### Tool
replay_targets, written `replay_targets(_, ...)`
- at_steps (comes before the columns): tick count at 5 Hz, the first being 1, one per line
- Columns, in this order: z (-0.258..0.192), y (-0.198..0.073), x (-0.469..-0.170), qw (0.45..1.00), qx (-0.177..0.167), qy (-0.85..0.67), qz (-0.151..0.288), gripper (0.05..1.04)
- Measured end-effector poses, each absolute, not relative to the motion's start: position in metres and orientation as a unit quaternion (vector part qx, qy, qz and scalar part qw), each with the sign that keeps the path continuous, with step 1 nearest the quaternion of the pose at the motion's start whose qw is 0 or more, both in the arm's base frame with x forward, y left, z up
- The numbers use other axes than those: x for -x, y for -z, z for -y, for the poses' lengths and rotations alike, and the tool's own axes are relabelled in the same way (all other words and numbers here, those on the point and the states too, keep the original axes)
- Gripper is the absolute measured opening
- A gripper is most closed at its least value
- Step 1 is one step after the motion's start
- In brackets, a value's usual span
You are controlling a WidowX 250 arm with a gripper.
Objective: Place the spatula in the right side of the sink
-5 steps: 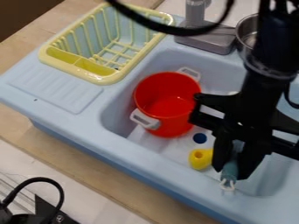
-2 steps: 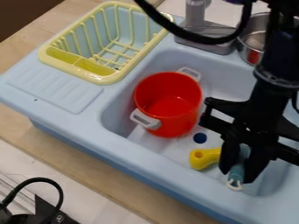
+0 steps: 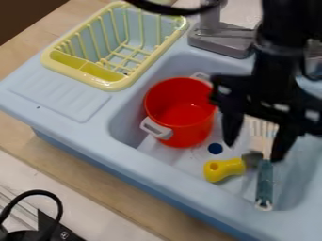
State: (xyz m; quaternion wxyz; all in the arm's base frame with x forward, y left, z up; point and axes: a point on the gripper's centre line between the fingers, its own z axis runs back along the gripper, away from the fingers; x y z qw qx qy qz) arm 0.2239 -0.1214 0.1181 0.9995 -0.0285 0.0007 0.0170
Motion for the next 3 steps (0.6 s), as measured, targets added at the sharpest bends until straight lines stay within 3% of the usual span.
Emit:
replay_targets(1,0.118,-0.135,-0.224,0.998,0.047,-0.027,0.027,1.014)
replay_targets(3,0.098,-0.147,-0.229,0.996,-0.016,-0.048,0.076,1.003)
